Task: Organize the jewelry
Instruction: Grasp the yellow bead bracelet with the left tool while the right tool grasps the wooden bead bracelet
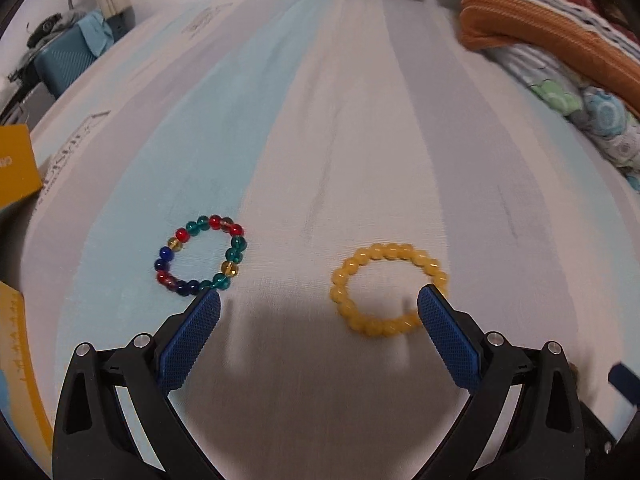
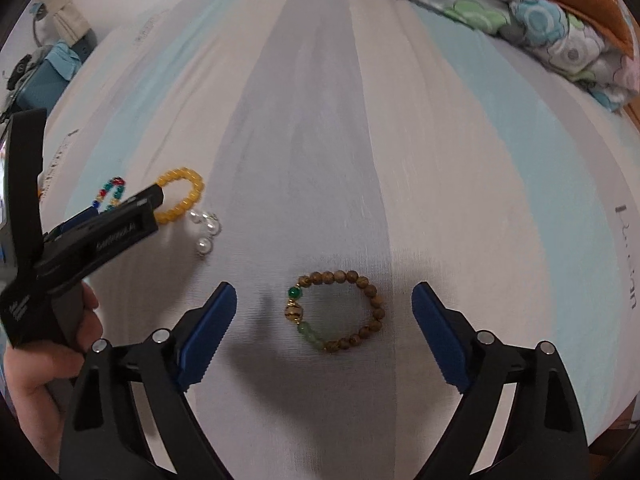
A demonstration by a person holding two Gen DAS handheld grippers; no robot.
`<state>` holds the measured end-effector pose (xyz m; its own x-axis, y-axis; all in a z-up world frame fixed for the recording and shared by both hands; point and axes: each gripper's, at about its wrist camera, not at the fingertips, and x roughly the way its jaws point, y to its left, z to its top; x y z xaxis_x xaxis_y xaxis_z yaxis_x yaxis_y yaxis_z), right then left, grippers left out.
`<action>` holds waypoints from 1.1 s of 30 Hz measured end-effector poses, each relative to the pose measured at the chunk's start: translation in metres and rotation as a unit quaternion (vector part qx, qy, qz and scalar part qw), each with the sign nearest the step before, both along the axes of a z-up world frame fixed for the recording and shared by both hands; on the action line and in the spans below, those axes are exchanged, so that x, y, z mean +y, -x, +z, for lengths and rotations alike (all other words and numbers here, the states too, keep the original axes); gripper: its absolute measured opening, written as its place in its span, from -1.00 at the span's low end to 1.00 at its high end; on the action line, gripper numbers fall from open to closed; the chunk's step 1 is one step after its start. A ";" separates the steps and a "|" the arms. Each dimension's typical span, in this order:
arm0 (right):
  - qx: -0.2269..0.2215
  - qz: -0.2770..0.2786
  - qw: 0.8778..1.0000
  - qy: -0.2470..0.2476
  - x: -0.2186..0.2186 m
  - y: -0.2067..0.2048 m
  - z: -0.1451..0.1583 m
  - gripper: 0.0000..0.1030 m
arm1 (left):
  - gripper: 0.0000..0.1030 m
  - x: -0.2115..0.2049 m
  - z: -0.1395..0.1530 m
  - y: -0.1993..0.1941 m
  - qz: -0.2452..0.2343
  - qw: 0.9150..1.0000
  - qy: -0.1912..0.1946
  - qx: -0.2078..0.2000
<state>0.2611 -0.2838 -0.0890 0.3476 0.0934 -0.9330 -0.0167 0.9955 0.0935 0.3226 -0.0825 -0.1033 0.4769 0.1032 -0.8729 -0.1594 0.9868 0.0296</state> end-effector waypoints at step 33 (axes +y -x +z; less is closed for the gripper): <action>0.066 -0.029 0.997 -0.020 -0.001 -0.013 -0.018 -0.80 | -0.83 0.016 0.001 0.002 -0.010 0.999 0.018 0.024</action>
<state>0.2746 -0.2848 -0.1067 0.2279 0.1145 -0.9669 0.0559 0.9899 0.1304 0.3211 -0.0660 -0.1023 0.4367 0.0612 -0.8975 -0.1380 0.9904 0.0005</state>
